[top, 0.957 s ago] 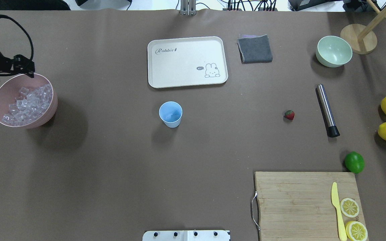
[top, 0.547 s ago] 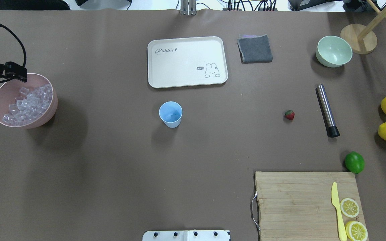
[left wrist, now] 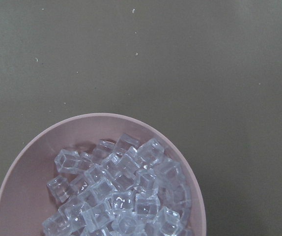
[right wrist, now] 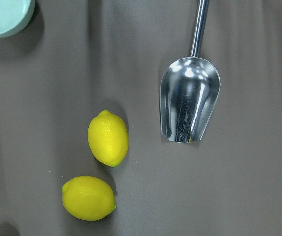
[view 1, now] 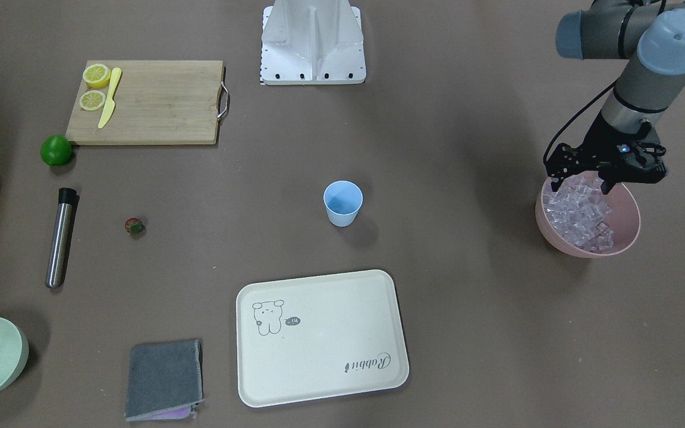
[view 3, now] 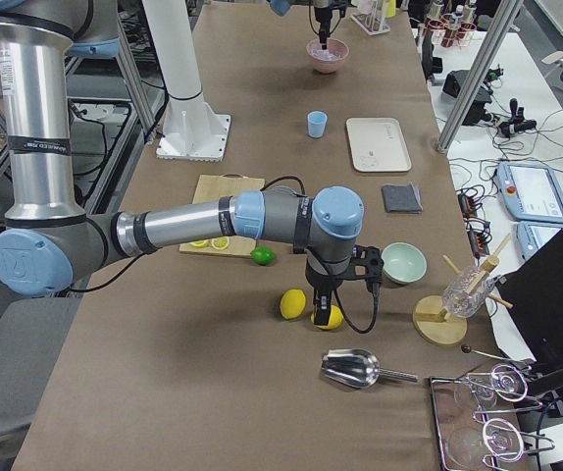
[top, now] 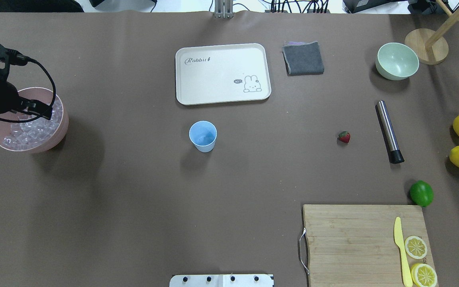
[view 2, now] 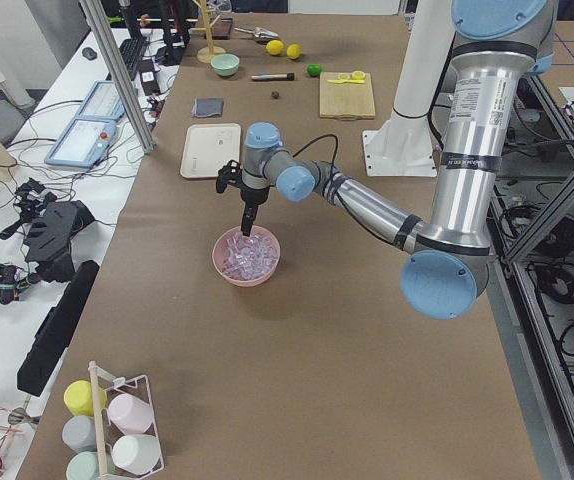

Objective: Mash ice and strawberries in cup
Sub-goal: 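Grasp another ice cube from the bowl with the left gripper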

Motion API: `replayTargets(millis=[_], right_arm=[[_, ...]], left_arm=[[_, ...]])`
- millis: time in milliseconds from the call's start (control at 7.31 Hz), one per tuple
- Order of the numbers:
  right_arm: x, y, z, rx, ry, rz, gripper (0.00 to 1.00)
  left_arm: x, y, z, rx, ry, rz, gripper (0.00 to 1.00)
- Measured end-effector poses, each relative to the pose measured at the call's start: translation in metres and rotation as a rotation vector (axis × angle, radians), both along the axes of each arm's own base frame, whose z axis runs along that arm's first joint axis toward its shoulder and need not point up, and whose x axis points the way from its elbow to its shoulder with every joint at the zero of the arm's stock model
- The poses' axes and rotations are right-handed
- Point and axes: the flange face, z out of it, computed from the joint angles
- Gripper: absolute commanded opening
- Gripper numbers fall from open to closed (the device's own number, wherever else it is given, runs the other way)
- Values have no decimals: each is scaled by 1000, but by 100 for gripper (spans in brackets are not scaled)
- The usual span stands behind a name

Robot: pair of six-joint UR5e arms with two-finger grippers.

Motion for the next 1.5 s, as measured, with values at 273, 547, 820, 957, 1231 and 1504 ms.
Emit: replayTargets(millis=[273, 547, 820, 957, 1231, 1504], right_arm=[[0, 6, 5, -9, -2, 1, 100], [-1, 7, 5, -10, -1, 3, 100], [0, 4, 3, 0, 0, 3, 100], [0, 4, 3, 11, 1, 3, 100], [0, 4, 3, 22, 2, 3, 100], [0, 4, 2, 25, 3, 3, 100]], left_arm=[[-2, 3, 18, 9, 19, 102, 92], [-11, 4, 34, -9, 19, 120, 92], [-22, 5, 48, -31, 12, 117, 92], [-24, 4, 58, -39, 6, 116, 90], [-22, -1, 77, -36, 17, 121, 84], [-18, -2, 86, -44, 43, 136, 79]])
